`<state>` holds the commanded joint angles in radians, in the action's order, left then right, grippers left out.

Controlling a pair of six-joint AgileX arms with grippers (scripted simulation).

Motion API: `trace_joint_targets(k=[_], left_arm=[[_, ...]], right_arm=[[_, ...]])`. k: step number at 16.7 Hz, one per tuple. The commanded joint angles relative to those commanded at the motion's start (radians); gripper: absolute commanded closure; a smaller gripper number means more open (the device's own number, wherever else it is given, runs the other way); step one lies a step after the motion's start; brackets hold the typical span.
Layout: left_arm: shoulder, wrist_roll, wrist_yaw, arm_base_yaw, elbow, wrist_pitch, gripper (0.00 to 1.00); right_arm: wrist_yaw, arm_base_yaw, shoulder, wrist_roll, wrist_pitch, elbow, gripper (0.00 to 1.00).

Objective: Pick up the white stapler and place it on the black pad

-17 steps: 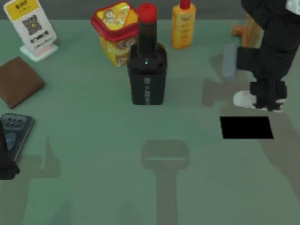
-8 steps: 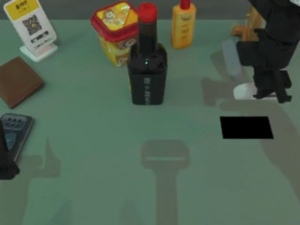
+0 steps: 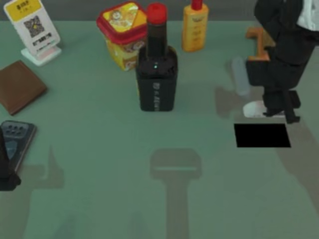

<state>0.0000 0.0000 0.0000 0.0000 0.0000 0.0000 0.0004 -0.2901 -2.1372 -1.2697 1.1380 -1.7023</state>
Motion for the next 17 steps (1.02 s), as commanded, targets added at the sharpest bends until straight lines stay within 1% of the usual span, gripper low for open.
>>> trace_joint_targets(k=[4,6,9,17], left_arm=[[0.0,0.0,0.0,0.0,0.0,0.0,0.0],[0.0,0.0,0.0,0.0,0.0,0.0,0.0],[0.0,0.0,0.0,0.0,0.0,0.0,0.0],[0.0,0.0,0.0,0.0,0.0,0.0,0.0]], right_arm=[[0.0,-0.003,-0.041,-0.001,-0.167,0.123,1.0],[0.0,-0.004,-0.051,-0.002,-0.196,0.148,1.0],[0.0,-0.004,-0.051,-0.002,-0.197,0.148,1.0],[0.0,-0.004,-0.051,-0.002,-0.197,0.148,0.4]])
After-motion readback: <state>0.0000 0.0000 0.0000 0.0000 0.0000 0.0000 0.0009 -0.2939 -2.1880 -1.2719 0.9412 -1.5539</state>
